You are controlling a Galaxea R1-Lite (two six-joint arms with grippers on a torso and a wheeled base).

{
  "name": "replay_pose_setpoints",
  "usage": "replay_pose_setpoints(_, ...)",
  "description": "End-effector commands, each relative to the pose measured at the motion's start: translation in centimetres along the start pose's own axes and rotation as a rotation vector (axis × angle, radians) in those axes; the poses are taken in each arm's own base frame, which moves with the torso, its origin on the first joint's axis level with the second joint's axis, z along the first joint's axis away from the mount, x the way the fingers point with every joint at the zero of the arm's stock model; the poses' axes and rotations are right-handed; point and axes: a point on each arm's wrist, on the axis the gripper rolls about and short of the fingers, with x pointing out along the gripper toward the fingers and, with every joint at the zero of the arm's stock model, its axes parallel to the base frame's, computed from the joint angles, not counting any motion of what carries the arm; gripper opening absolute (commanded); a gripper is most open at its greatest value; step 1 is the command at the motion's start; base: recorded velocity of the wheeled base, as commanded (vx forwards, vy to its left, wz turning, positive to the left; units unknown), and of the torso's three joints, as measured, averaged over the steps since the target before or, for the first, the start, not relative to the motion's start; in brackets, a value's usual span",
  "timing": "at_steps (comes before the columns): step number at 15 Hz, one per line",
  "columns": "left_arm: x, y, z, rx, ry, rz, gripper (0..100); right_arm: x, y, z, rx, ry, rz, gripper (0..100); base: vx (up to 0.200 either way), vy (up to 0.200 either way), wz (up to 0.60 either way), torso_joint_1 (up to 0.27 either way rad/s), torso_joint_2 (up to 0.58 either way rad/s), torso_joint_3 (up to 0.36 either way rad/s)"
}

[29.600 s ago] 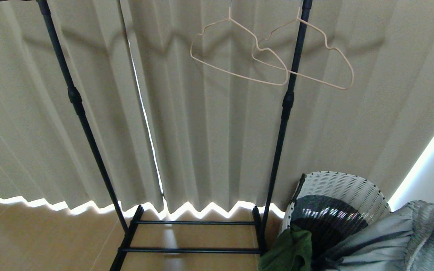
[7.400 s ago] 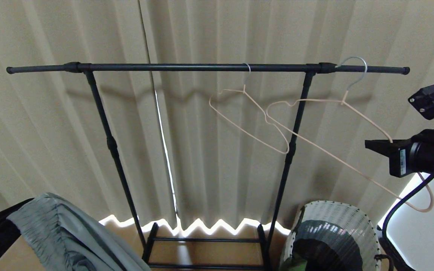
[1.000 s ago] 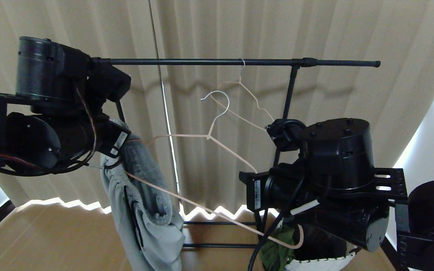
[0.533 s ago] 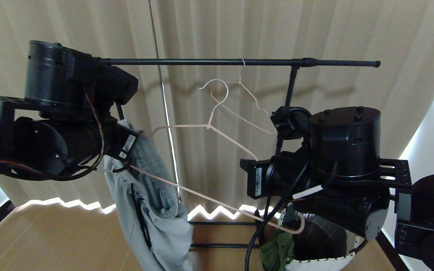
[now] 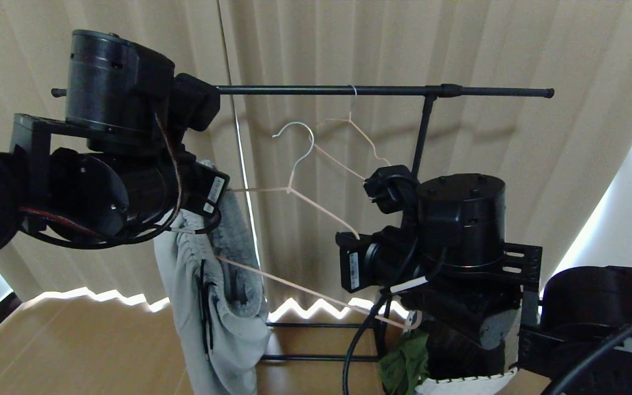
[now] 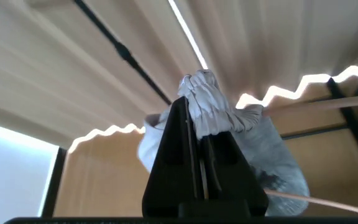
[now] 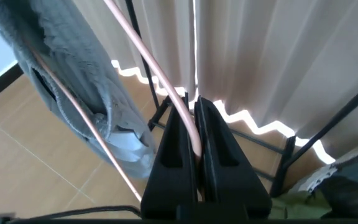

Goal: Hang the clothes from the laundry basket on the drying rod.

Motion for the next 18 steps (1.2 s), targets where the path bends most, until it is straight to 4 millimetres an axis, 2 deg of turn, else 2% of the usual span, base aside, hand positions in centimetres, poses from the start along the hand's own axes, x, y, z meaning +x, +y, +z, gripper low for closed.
replay_pose_setpoints(1,-0.7,-1.0,0.2,0.006,-0.018,-0.035,0,1.2,0.2,-0.9,-0.019,0.015,-0.001,0,0.000,0.000,0.00,0.000,0.00,0.000)
replay_pose_setpoints(7,-3.4,-3.5,0.8,0.053,-0.078,-0.144,0,1.6,0.3,-0.8,-0.021,-0.016,0.007,0,0.000,0.000,0.00,0.000,0.00,0.000)
replay_pose_setpoints(11,-4.0,-3.0,0.9,0.070,-0.099,-0.150,0,1.5,0.0,-0.7,-0.015,-0.020,0.000,0,0.000,0.000,0.00,0.000,0.00,0.000)
replay_pose_setpoints(13,-4.6,-2.6,1.2,0.059,-0.130,-0.196,0,1.5,-0.1,-0.5,-0.019,-0.046,0.005,0,0.000,0.000,0.00,0.000,0.00,0.000)
replay_pose_setpoints(15,-5.2,-2.0,1.4,0.069,-0.167,-0.275,0,1.9,-1.3,-0.1,-0.072,-0.113,-0.012,0,0.000,0.000,0.00,0.000,0.00,0.000)
replay_pose_setpoints(18,-5.5,-2.0,1.5,0.070,-0.195,-0.352,0,1.9,-1.8,-0.4,-0.095,-0.150,0.002,0,0.000,0.000,0.00,0.000,0.00,0.000)
